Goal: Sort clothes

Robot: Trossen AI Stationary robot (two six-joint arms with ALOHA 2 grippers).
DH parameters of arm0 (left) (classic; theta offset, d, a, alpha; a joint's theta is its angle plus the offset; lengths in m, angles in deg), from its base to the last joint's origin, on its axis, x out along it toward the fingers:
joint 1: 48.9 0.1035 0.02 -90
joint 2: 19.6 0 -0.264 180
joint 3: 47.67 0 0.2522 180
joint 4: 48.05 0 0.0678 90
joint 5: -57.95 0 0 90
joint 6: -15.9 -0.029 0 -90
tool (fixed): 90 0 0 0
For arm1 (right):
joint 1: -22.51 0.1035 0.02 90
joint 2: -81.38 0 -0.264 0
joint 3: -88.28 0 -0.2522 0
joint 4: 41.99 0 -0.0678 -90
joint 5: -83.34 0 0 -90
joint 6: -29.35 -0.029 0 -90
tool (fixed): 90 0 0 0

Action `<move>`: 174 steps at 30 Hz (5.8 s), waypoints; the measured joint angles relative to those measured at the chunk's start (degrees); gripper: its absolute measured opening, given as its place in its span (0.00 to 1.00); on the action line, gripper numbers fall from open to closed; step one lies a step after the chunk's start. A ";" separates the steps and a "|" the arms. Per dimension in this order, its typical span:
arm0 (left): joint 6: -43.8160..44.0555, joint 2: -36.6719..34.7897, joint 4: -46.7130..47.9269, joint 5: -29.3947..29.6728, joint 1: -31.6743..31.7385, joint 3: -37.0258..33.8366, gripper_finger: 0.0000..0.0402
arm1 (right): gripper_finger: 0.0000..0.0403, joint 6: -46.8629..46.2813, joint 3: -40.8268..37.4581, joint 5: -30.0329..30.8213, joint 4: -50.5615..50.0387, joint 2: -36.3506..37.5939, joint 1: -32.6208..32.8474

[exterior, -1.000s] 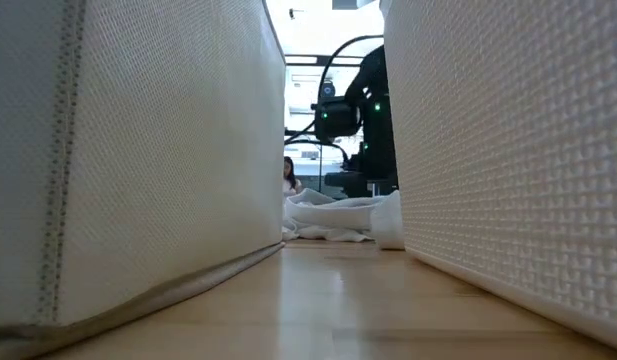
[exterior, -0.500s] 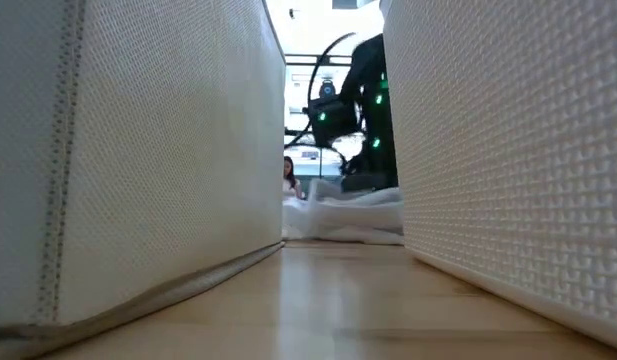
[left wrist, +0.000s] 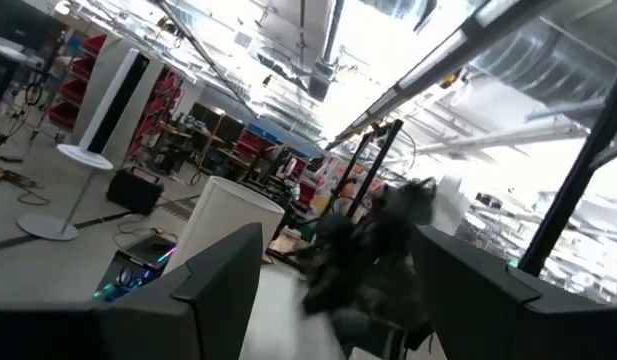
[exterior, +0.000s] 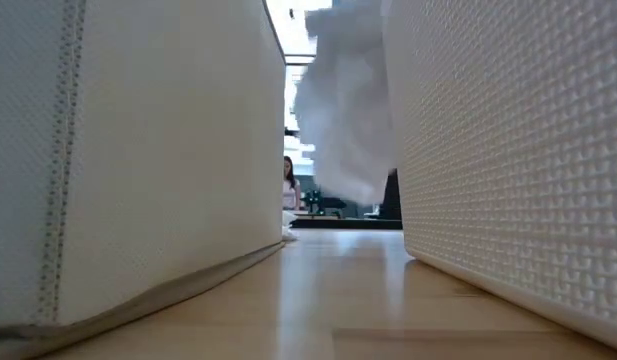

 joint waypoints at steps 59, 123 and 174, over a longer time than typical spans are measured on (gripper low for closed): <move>-0.17 0.00 -8.72 -14.15 1.57 -0.02 0.61 | 0.52 -27.81 13.10 -8.54 -11.93 -13.05 30.61; 0.81 0.04 -8.59 -3.14 0.94 -0.02 0.61 | 0.00 -10.29 -17.71 -17.41 13.27 -3.95 20.89; 1.77 0.04 -6.97 -3.03 0.95 -0.02 0.61 | 0.00 -30.56 -32.24 -40.24 19.83 -20.89 36.48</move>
